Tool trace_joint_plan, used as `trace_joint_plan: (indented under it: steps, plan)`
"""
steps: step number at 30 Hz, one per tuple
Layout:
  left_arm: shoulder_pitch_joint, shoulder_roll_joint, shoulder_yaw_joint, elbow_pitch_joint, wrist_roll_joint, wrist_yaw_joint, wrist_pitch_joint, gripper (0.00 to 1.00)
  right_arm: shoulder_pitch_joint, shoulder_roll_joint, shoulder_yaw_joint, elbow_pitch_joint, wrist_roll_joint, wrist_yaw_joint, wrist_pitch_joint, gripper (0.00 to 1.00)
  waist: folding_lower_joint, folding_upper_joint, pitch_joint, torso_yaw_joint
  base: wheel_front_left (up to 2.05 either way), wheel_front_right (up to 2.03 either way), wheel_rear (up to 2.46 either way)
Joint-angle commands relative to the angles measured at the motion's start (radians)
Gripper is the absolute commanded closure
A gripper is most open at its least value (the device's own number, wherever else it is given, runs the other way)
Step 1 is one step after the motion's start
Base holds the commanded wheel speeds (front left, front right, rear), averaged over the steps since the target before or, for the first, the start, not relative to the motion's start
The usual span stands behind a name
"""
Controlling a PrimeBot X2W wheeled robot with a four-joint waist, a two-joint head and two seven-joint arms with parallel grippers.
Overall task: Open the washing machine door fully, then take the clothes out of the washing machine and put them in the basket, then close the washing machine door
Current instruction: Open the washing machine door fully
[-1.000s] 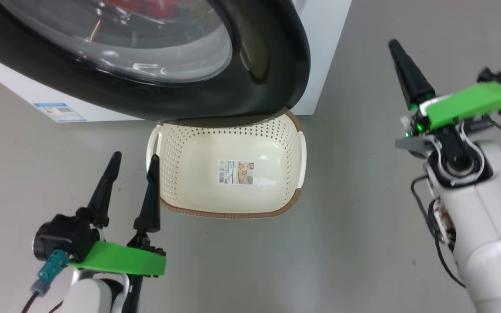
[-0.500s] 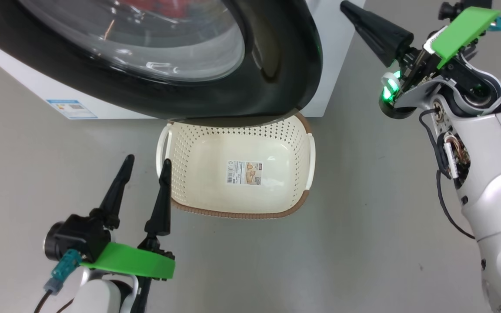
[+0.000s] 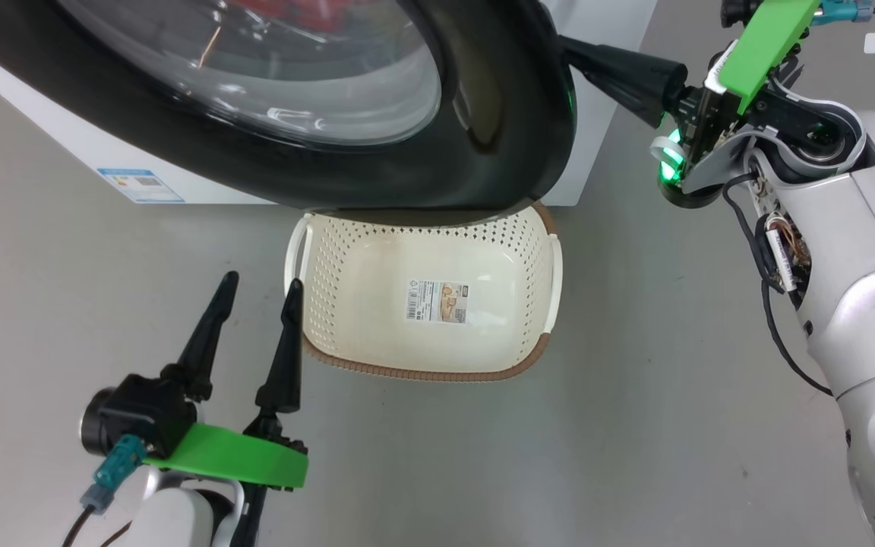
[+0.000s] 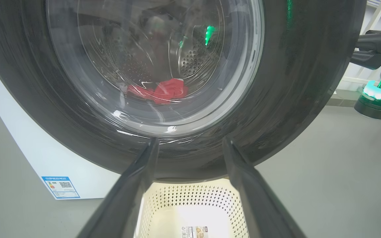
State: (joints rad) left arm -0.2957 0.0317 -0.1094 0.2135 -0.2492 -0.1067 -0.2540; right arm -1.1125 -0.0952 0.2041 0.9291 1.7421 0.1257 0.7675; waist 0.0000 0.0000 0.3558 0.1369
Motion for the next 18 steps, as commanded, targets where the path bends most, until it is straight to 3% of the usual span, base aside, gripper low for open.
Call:
trace_joint_plan:
  steps: [1, 18]
  plan:
    - [-0.019, 0.018, 0.027, -0.018, -0.004, -0.006, -0.008, 0.00, -0.021, 0.019, 0.008, -0.023, -0.006, 0.005, 0.012, 1.00, 0.0000, 0.0000, -0.001, 0.001, 0.00, 0.00, 0.00]
    - [0.016, 0.018, 0.057, -0.009, -0.001, -0.005, -0.008, 0.00, 0.111, 0.044, 0.098, -0.087, 0.007, 0.005, 0.084, 1.00, 0.0000, 0.0000, -0.104, 0.026, 0.00, 0.00, 0.00]
